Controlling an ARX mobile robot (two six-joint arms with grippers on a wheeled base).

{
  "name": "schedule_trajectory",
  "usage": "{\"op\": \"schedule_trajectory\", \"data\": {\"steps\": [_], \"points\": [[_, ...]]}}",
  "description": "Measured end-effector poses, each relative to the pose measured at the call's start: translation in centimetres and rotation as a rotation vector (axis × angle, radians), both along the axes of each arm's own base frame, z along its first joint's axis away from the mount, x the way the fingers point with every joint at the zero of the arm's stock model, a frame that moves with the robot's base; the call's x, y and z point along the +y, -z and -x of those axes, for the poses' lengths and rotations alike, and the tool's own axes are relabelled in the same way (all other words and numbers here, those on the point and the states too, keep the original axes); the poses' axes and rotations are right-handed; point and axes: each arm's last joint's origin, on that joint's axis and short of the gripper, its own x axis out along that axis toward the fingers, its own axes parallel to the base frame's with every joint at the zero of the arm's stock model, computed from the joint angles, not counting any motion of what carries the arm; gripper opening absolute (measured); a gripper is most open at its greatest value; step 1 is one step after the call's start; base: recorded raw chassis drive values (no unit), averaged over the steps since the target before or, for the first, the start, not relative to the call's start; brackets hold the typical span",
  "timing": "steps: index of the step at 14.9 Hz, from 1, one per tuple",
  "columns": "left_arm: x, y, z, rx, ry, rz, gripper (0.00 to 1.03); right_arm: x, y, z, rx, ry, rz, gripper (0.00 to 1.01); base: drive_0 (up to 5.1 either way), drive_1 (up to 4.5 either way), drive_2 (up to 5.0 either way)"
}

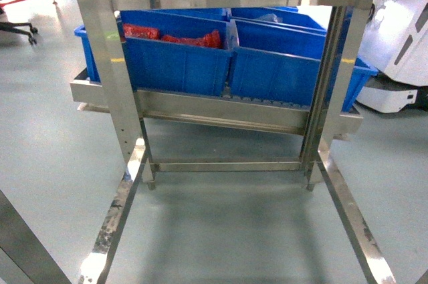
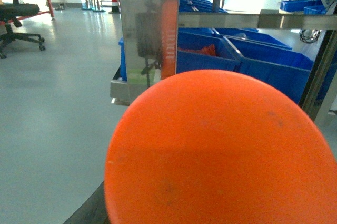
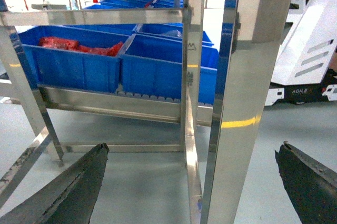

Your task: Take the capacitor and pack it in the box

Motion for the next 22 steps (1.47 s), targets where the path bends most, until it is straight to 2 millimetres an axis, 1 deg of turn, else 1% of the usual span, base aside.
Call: {"op": "schedule_trajectory", "data": {"steps": [14,22], "points": [[-0.01,-0.02,0.0,-0.002,0.003,0.0,0.44,0.0,-0.01,0.0,-0.001,0.001,0.0,0.98,0.0,0.0,0.0],[0.0,0.0,0.0,0.0,0.0,0.0,0.44,0.0,0.02,0.0,0.002,0.0,0.0,0.98,-4.9,2.35,2.6]]}}
